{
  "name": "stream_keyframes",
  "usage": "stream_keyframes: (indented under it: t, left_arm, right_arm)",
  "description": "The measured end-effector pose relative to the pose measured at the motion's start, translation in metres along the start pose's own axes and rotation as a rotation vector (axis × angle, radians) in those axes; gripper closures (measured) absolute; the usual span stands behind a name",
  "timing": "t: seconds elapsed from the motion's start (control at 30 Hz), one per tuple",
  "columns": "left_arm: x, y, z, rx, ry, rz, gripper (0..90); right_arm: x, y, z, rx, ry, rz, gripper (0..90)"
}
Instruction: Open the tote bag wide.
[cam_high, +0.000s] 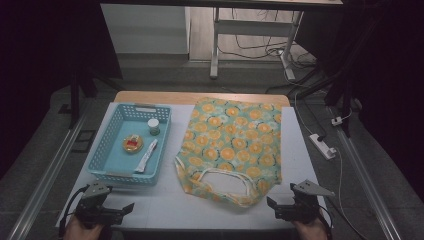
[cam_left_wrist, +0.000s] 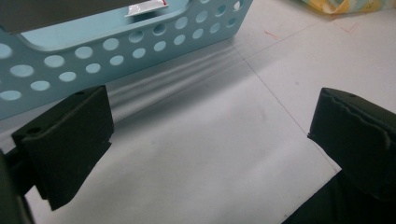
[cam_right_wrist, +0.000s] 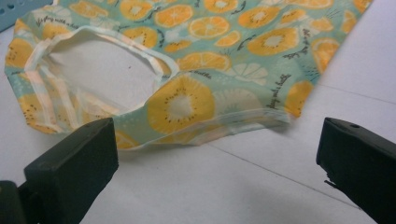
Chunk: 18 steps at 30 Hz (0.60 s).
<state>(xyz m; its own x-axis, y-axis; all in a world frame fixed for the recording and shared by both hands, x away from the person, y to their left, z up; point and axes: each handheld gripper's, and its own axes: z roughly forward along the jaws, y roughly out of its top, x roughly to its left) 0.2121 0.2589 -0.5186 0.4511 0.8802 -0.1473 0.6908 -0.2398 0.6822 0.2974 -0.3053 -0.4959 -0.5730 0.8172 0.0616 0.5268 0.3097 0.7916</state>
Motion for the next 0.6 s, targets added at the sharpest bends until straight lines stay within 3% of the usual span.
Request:
stream_keyframes:
  t: [0.6]
  left_arm:
    - [-0.0001,0.0024,0.0043,0.015,-0.017,0.015,0.0]
  right_arm:
    - [0.0018,0.002,0.0041,0.035,0.035,-0.026,0.0]
